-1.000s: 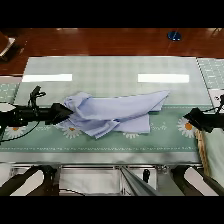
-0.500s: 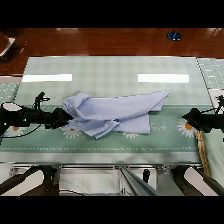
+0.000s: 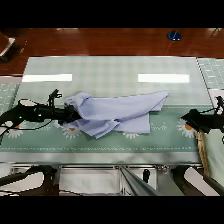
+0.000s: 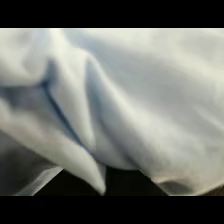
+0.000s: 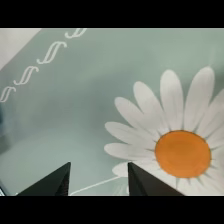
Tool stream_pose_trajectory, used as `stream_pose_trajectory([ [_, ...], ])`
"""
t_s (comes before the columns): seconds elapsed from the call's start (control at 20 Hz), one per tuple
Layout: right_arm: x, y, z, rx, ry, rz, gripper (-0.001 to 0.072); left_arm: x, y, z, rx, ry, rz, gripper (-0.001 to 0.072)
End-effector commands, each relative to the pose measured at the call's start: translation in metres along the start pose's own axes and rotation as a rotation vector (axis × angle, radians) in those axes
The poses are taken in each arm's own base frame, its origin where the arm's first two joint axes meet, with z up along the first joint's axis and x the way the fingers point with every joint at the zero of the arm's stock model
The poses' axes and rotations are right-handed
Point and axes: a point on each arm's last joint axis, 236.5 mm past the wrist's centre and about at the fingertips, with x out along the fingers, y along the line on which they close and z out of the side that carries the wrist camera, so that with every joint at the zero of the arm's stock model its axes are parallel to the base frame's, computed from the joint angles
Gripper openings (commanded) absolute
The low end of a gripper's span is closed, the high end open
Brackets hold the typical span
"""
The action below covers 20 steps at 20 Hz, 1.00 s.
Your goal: Fold the shirts.
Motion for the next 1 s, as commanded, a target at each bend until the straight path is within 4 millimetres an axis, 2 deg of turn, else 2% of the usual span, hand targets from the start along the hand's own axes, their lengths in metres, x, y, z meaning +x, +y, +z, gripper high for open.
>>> stream_pose_trajectory([
  [0.0,0.011,0.016,-0.001,0.020,0.029,0.088,0.0407,-0.004,-0.024,0.007,0.065,0.036,-0.058,0.0020],
  [0.2,0.039,0.059,0.006,-0.015,0.112,0.179,0.0407,-0.013,-0.042,0.021,0.114,0.021,-0.077,0.0020],
  [0.4,0.069,0.121,0.025,-0.062,0.172,0.261,0.0407,-0.013,-0.043,0.020,0.116,0.026,-0.080,0.0020],
  [0.5,0.086,0.136,0.032,-0.060,0.199,0.259,0.0407,-0.013,-0.043,0.020,0.116,0.025,-0.080,0.0020],
  [0.7,0.113,0.163,0.033,-0.098,0.244,0.258,0.0407,-0.013,-0.043,0.020,0.116,0.025,-0.079,0.0020],
  [0.75,0.118,0.170,0.033,-0.110,0.251,0.260,0.0377,-0.013,-0.043,0.020,0.116,0.024,-0.079,0.0020],
  [0.85,0.114,0.186,0.034,-0.162,0.253,0.280,0.0024,-0.014,-0.043,0.021,0.117,0.022,-0.079,0.0020],
  [0.95,0.088,0.209,0.043,-0.255,0.242,0.325,0.0024,-0.029,-0.053,0.034,0.137,-0.006,-0.100,0.0020],
])
